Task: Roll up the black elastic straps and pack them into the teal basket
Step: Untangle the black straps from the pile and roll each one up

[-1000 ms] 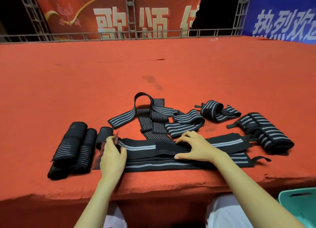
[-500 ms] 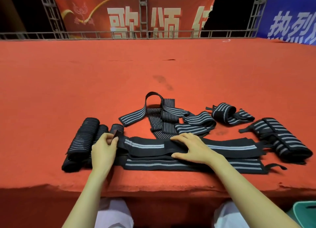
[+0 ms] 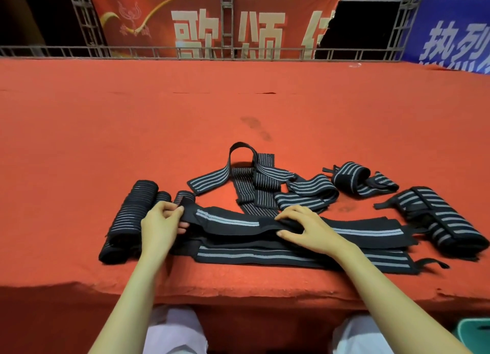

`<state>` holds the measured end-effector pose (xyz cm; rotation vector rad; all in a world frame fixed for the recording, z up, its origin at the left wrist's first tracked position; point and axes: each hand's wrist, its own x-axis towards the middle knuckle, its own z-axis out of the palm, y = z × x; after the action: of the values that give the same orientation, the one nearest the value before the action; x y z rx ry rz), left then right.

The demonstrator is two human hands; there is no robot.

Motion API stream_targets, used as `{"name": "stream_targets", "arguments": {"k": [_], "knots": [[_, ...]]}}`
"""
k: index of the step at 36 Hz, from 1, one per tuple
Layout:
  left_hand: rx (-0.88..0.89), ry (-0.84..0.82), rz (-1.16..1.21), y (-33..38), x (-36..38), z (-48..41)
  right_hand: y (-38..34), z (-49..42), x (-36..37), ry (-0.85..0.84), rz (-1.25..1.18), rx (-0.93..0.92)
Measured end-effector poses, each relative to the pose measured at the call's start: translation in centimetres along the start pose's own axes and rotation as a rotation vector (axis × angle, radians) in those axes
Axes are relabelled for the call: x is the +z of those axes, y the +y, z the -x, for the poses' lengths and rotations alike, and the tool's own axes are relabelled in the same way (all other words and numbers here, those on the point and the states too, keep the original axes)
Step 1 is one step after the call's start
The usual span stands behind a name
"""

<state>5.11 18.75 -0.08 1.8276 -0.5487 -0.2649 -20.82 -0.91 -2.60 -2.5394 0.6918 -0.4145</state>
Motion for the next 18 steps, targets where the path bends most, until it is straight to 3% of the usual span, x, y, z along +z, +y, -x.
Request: {"name": "stream_targets", "arguments": {"k": [4, 13, 18], "knots": [[-0.004, 0.018, 0.025, 0.6, -0.4, -0.3, -0.4, -0.4, 0.2, -0.017, -0.024, 0.016], [0.046, -0.003, -0.269, -0.7, -0.5, 0.3, -0.2, -0.3, 0.3, -0.032, 0.001, -0.020], [0.033, -0.002, -0.289, -2.0, -0.6, 0.3, 0.2, -0.2, 0.5, -0.036, 0.041, -0.053]]}}
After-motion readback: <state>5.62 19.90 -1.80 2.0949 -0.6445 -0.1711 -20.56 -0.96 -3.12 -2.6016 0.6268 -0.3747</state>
